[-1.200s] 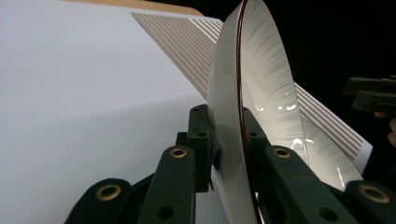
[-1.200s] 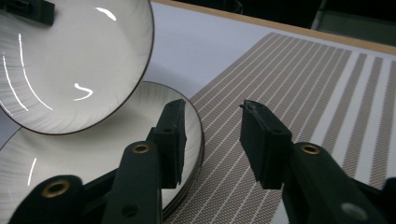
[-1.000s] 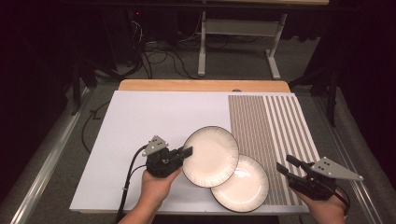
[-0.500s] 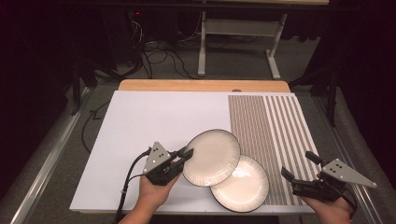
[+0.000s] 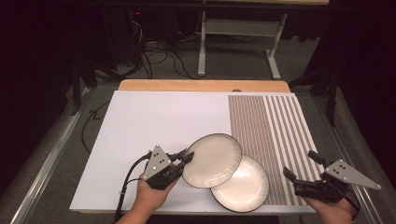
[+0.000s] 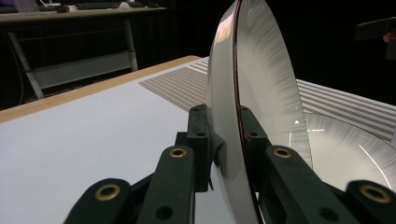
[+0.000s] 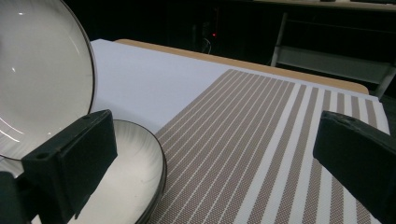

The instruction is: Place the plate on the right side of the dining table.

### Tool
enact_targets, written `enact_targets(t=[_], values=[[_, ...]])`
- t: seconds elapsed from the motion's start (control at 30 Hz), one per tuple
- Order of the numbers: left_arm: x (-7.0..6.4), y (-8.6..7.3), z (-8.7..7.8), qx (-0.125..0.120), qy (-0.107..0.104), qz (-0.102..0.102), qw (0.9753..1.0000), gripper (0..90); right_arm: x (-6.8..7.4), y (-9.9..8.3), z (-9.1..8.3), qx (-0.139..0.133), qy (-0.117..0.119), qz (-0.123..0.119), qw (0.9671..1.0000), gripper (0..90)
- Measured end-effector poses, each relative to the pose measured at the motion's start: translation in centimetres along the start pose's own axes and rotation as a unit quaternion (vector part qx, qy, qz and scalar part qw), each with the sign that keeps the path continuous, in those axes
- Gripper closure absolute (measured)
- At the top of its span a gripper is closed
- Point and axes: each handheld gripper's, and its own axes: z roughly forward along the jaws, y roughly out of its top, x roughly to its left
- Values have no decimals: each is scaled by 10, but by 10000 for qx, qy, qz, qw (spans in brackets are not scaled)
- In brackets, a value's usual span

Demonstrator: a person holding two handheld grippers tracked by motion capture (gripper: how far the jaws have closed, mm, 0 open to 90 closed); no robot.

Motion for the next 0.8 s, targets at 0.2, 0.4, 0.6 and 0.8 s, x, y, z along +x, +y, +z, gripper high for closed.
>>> enact_targets(t=[0.2, 0.4, 0.6, 0.8], values=[[2, -1, 0, 15, -71, -43, 10000, 794, 11, 5, 7, 51, 265, -70, 9996, 11], [3, -2, -1, 19, -100, 1, 9999, 791, 24, 12, 25, 109, 565, -2, 9983, 12], [3, -4, -2, 23, -105, 8, 9999, 789, 41, 18, 51, 245, 875, -4, 9959, 19], [4, -4, -1, 12, -125, -15, 9999, 788, 62, 23, 77, 501, 1163, -30, 9919, 53]])
